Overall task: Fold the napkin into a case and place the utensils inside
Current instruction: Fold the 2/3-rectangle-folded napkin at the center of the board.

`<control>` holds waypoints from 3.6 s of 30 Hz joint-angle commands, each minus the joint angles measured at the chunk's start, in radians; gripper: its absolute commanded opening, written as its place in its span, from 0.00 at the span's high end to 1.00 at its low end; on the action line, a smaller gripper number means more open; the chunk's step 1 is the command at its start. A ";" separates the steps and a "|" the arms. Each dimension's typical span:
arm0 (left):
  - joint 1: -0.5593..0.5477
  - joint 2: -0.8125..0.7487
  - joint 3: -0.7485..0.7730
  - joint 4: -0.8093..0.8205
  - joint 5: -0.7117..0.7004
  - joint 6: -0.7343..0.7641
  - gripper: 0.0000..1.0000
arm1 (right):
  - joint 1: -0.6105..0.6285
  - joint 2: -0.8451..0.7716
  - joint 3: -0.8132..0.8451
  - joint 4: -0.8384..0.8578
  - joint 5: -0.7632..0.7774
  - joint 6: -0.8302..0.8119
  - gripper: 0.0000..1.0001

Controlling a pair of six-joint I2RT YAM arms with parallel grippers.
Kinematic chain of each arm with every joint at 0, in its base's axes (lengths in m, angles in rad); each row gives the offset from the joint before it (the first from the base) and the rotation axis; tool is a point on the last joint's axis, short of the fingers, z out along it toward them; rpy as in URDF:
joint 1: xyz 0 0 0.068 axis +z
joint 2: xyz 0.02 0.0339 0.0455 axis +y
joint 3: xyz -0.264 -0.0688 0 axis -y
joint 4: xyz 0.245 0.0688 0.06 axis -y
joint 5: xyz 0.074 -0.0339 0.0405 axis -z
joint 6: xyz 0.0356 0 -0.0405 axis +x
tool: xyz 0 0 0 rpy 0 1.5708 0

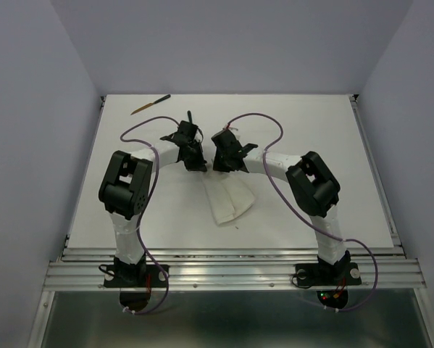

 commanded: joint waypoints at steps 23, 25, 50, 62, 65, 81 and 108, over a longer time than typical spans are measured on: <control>-0.002 -0.123 0.099 -0.091 -0.058 0.039 1.00 | 0.000 0.175 0.287 -0.477 0.140 0.267 0.99; -0.002 -0.143 0.049 -0.094 -0.041 0.033 1.00 | -0.009 0.174 0.283 -0.477 0.138 0.279 0.99; -0.110 -0.285 -0.231 -0.062 -0.047 -0.092 1.00 | -0.019 0.154 0.229 -0.475 0.174 0.319 0.99; -0.106 -0.269 -0.129 -0.019 -0.104 -0.128 1.00 | -0.019 0.134 0.217 -0.475 0.183 0.330 0.99; -0.106 -0.226 -0.139 0.016 -0.108 -0.144 1.00 | -0.019 0.128 0.211 -0.475 0.183 0.333 0.99; -0.107 -0.230 -0.205 0.067 -0.107 -0.122 1.00 | -0.046 0.089 0.162 -0.474 0.177 0.390 0.99; -0.238 -0.376 -0.366 -0.016 -0.053 -0.136 1.00 | -0.075 0.118 0.169 -0.475 0.126 0.413 0.99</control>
